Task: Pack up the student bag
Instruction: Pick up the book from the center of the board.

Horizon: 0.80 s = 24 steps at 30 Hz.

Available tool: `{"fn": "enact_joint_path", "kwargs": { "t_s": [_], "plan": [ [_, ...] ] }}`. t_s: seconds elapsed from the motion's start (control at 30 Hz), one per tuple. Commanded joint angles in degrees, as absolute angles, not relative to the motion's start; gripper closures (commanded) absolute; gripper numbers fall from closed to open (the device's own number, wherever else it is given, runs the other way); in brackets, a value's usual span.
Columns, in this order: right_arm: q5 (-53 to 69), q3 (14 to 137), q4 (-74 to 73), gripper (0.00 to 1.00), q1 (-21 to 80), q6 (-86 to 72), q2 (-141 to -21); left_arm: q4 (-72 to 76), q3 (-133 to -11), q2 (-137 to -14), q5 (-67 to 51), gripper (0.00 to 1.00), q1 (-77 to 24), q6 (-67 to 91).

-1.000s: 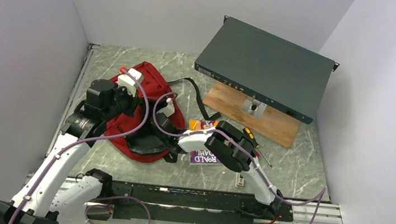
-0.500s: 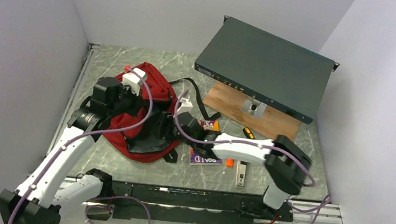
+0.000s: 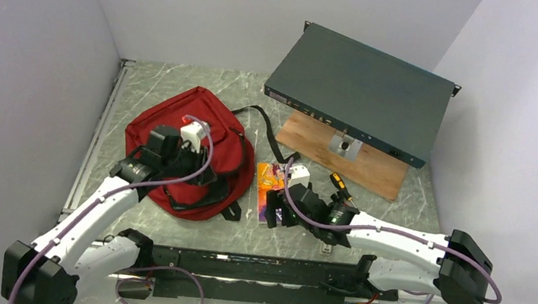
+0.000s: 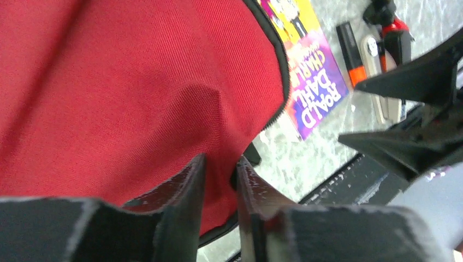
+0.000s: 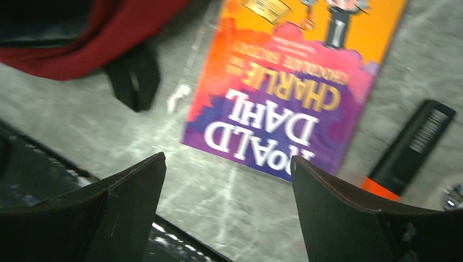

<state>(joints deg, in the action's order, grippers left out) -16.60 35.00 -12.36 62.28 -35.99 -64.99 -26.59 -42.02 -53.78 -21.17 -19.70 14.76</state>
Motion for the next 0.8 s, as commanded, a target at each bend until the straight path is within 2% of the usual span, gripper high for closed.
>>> {"fn": "enact_joint_path", "kwargs": {
  "t_s": [0.0, 0.03, 0.17, 0.2, 0.4, 0.5, 0.67, 0.77],
  "plan": [
    [-22.3, 33.2, -16.2, 0.15, 61.6, -35.0, -61.3, -25.1, -39.5, -50.3, -19.2, 0.64, -27.1, 22.5],
    [-22.2, 32.5, -15.6, 0.17, 61.2, -35.3, -60.6, -24.8, -39.1, -49.7, -18.0, 0.61, -29.6, 23.8],
    [-21.2, 29.6, -13.0, 0.25, 59.5, -37.1, -58.4, -20.6, -36.2, -46.8, -13.4, 0.23, -39.4, 34.1],
    [-20.5, 28.9, -12.2, 0.28, 59.0, -37.6, -58.1, -19.0, -35.2, -46.2, -11.1, 0.18, -42.1, 36.9],
    [-14.3, 25.3, -9.0, 0.42, 54.1, -40.5, -57.1, -11.4, -32.8, -49.9, 3.3, 0.13, -55.3, 49.0],
    [-12.3, 23.7, -7.3, 0.45, 52.8, -41.0, -56.0, -10.8, -35.4, -56.1, 11.7, 0.17, -61.6, 53.1],
    [-11.0, 21.6, -5.2, 0.47, 50.5, -41.0, -55.5, -12.3, -38.3, -66.4, 18.9, 0.24, -63.8, 62.3],
    [-11.1, 21.5, -4.3, 0.48, 49.6, -40.1, -56.2, -13.0, -39.9, -71.2, 20.9, 0.25, -64.1, 65.4]
  ]
}}
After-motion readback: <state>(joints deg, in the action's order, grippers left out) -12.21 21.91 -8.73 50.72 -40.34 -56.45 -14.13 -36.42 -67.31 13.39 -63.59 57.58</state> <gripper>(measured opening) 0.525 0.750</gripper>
